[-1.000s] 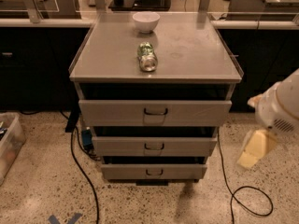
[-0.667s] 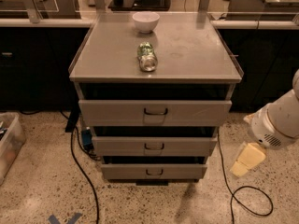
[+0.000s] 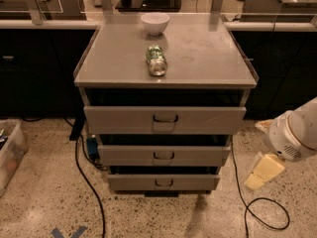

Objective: Open bottom drawer

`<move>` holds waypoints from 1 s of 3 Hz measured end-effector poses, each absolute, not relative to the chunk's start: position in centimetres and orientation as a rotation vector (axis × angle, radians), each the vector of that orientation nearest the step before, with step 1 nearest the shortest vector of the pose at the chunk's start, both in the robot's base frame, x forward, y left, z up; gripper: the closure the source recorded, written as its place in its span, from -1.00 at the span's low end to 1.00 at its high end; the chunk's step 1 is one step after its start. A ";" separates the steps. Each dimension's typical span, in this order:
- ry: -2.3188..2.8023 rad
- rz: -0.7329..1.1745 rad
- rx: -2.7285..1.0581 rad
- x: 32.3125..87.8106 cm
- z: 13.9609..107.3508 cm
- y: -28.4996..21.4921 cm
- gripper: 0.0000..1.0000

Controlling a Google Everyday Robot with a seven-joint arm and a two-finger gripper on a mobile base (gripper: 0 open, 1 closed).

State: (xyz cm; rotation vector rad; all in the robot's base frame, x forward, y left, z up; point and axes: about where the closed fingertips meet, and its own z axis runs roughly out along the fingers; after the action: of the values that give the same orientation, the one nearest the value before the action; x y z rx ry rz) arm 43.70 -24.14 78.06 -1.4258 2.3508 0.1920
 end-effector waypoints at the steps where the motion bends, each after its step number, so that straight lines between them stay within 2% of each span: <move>1: 2.213 0.344 -1.489 42.9 75.8 -21.9 -1.00; 2: 2.207 0.430 -1.495 42.5 70.1 -21.0 -1.00; 3: 2.296 0.401 -1.495 41.9 63.3 -20.8 -1.00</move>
Offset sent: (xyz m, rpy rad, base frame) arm -0.0169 0.0369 -0.1704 0.2135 0.0861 0.0890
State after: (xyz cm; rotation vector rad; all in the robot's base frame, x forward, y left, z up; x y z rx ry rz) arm 41.86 -20.82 63.30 -1.4950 2.2965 0.4007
